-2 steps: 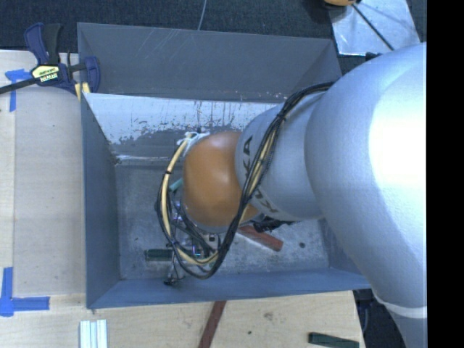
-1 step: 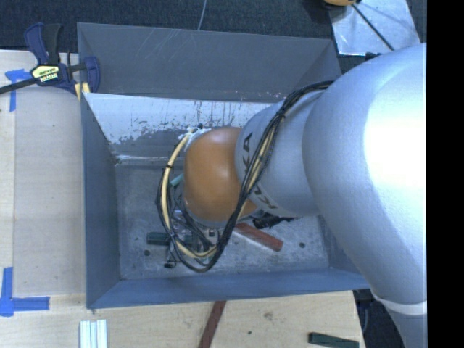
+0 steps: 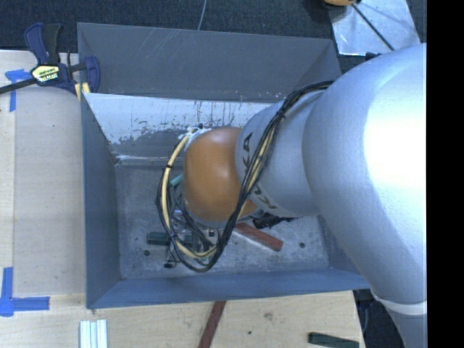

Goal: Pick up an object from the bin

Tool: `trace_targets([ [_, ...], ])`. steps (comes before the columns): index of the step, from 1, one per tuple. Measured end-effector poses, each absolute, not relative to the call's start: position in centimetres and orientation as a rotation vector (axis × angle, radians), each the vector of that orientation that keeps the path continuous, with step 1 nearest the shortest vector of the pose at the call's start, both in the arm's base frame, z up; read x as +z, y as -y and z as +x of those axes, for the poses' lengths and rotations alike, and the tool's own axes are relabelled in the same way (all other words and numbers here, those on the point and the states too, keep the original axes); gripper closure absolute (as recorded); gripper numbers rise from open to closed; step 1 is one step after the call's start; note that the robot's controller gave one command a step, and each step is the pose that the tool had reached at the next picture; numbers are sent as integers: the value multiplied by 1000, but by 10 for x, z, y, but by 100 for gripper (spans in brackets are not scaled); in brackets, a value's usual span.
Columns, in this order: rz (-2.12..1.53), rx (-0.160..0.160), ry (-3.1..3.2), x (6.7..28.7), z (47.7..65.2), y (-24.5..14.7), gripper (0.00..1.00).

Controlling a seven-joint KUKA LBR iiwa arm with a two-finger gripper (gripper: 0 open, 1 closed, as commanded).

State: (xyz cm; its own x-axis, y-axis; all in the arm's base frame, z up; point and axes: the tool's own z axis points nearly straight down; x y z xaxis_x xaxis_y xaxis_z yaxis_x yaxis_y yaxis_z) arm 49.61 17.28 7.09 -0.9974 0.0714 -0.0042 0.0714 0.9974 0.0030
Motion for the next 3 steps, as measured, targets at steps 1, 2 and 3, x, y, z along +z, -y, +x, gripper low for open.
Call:
trace_targets([
  [1,112,3,-3137,75,495,-173,100],
  [2,113,2,-3138,83,496,-172,100],
  [3,114,2,-3136,90,496,-172,100],
])
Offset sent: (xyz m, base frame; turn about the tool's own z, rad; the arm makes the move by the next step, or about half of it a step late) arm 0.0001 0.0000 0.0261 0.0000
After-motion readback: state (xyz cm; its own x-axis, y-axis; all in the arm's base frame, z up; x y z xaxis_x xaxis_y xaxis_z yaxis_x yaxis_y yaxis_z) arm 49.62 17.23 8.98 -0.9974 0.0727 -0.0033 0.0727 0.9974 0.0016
